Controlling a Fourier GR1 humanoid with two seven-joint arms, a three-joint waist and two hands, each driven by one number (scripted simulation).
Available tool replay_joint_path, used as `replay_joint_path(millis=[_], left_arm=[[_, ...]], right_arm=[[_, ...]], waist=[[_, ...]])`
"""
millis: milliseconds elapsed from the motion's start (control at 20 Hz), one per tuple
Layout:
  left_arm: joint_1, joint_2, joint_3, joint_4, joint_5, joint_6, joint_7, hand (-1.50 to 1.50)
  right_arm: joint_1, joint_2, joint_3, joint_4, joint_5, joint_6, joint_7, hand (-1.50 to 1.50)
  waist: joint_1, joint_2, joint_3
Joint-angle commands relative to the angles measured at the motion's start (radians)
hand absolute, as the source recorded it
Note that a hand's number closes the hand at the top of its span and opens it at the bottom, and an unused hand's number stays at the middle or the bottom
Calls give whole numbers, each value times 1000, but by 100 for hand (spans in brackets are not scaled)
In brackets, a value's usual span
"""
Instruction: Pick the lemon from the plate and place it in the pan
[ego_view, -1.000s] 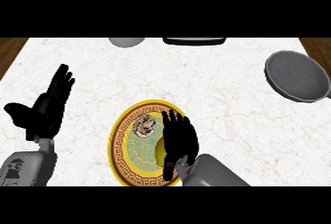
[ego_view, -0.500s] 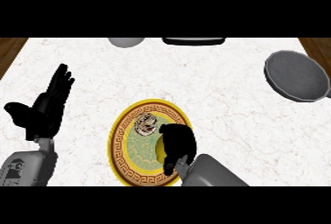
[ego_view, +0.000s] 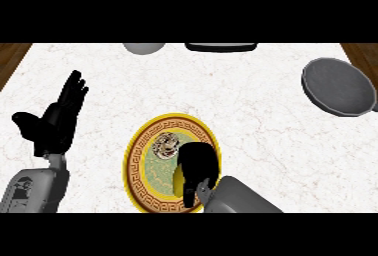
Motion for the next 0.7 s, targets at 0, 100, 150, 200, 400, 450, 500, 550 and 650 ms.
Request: replay_joint_path(millis=[0, 100, 150, 200, 400, 450, 500, 550, 650], left_arm=[[-41, -10, 13, 21, -7, 9, 19, 0], [19, -3, 19, -32, 23, -16, 10, 0], [-3, 17, 27, -2, 18, -31, -12, 0], [-1, -17, 12, 45, -15, 5, -43, 0], [16, -26, 4, 22, -4, -11, -43, 0], [-4, 0, 13, 1, -3, -14, -3, 0], [13, -12, 12, -8, -8, 1, -13, 0], [-8, -5, 24, 1, 8, -7, 10, 0], [64, -2, 7, -48, -9, -14, -14, 0]], right_arm=[[10, 3, -43, 84, 51, -53, -52, 150], [-105, -12, -200, 213, -5, -31, -128, 150], [-166, -36, -261, 185, -31, 23, -84, 150], [-131, -62, -260, 227, -8, -25, -129, 150], [-184, -56, -253, 188, 122, -133, -55, 150], [-173, -101, -248, 154, 161, -187, -68, 150], [-192, -135, -242, 127, 204, -227, -80, 150], [-187, -120, -230, 122, 241, -270, -65, 150], [-206, -186, -270, 28, 254, -266, -47, 150]], waist=[[-2, 2, 0], [10, 5, 1], [6, 5, 0], [1, 6, 0], [-2, 2, 0], [-7, 0, 0], [-8, -3, 0], [-8, -2, 0], [-9, -8, 0]])
